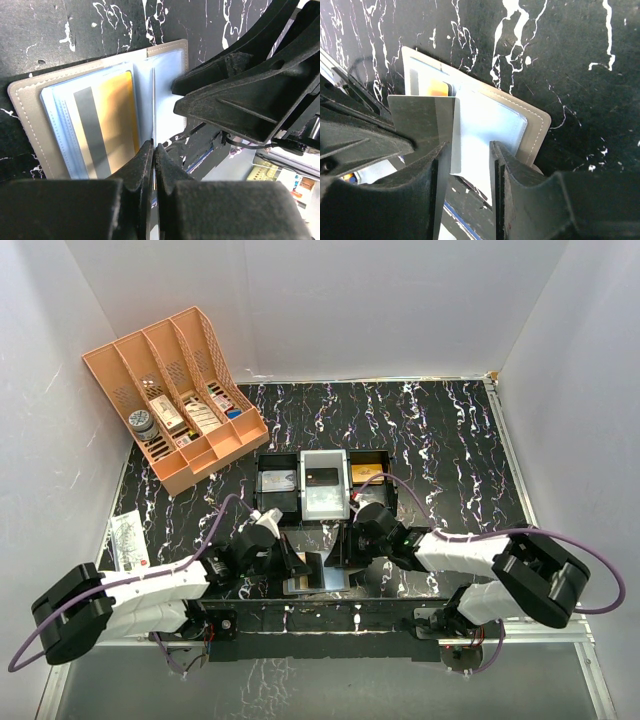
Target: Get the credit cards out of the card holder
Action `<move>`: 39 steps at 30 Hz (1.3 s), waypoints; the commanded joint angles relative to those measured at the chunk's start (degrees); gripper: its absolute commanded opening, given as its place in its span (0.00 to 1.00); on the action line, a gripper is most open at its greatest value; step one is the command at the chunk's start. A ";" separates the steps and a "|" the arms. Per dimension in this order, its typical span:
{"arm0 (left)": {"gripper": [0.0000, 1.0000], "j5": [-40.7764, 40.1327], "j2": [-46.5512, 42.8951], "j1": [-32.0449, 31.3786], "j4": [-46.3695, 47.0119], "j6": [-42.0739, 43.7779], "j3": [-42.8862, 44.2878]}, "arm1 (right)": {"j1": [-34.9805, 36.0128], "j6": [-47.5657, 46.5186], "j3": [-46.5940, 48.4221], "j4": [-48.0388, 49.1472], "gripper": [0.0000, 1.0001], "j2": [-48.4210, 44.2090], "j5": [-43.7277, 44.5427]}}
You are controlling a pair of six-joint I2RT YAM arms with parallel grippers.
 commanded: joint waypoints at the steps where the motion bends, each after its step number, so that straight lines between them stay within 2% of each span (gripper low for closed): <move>1: 0.00 -0.44 -2.84 -0.23 -3.36 1.52 0.59 | 0.16 -2.03 2.19 -1.99 0.37 -3.61 1.43; 10: 0.00 -2.96 -7.54 -0.28 -9.76 4.27 3.49 | 0.16 -2.19 3.86 -3.41 0.58 -8.94 3.47; 18: 0.00 -6.36 -11.45 -0.25 -18.48 7.10 8.11 | 0.16 0.35 1.20 1.24 0.71 -12.00 3.43; 25: 0.00 -8.39 -14.31 -0.27 -21.91 9.54 10.95 | 0.16 0.60 1.83 1.78 0.76 -12.73 3.67; 30: 0.00 -8.71 -14.84 -0.22 -21.23 10.61 11.85 | 0.03 3.99 0.32 3.07 0.98 -16.55 6.51; 34: 0.00 -7.88 -15.85 -0.22 -19.02 11.42 11.74 | -0.08 5.86 -1.02 2.87 0.98 -20.61 10.06; 39: 0.00 -7.30 -17.53 0.21 -18.66 13.10 11.64 | -0.63 3.74 -3.85 8.24 0.98 -24.04 7.21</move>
